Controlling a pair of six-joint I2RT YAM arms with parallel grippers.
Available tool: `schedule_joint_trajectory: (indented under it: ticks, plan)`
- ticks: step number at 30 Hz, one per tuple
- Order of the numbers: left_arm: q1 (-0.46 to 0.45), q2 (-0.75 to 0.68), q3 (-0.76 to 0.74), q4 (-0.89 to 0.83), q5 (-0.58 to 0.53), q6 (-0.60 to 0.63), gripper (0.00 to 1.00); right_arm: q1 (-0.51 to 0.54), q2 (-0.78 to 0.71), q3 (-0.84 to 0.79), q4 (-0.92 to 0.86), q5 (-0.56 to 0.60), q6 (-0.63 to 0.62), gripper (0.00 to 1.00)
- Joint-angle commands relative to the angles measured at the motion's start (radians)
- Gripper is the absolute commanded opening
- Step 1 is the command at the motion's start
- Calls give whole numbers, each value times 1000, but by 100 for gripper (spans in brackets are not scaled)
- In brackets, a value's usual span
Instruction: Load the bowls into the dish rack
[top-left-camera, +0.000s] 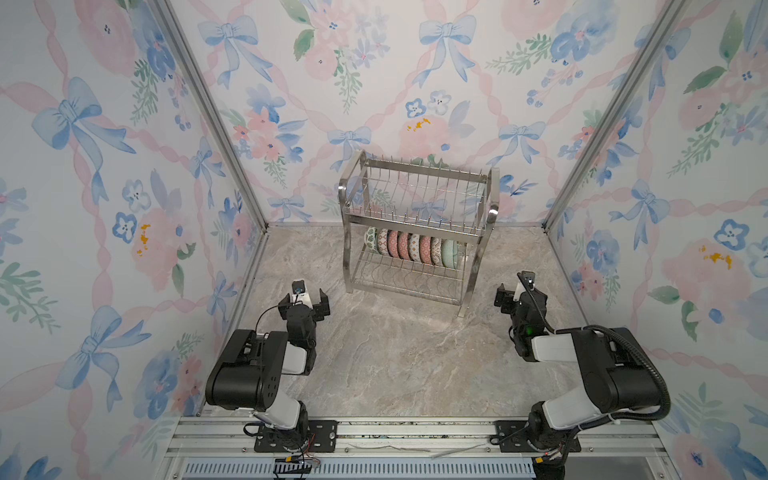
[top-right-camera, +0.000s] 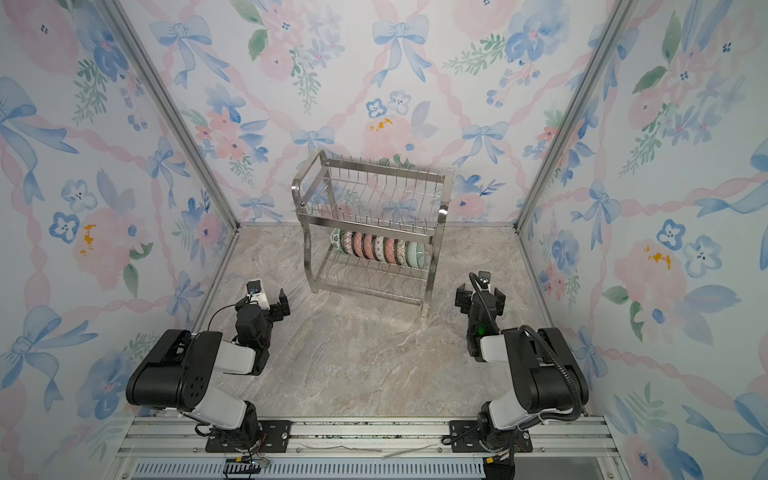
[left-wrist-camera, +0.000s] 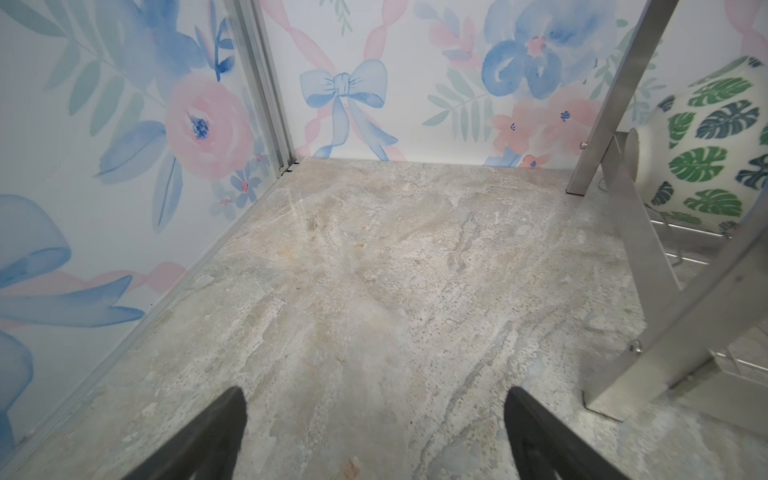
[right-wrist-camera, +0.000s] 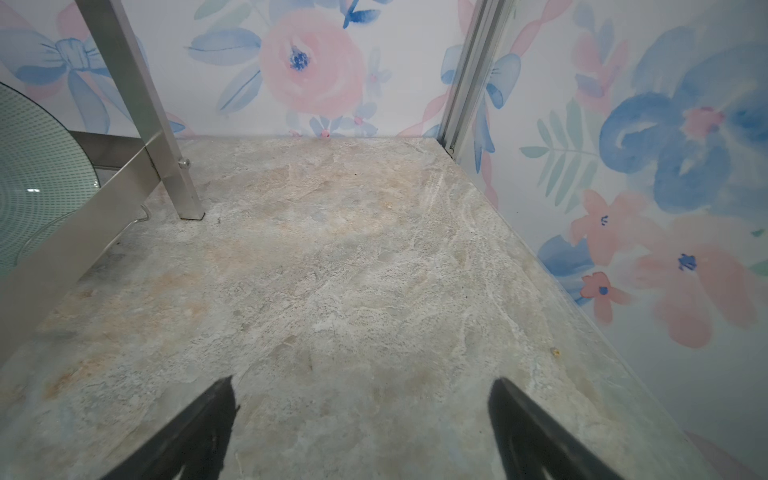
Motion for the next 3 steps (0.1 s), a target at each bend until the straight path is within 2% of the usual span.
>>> schedule_joint_trajectory:
  ticks: [1, 3]
  plan:
    - [-1, 0, 4, 23, 10, 12, 98, 1, 12, 1, 12, -12, 16, 96]
    - [-1, 0, 5, 24, 10, 11, 98, 1, 8, -1, 16, -13, 16, 97]
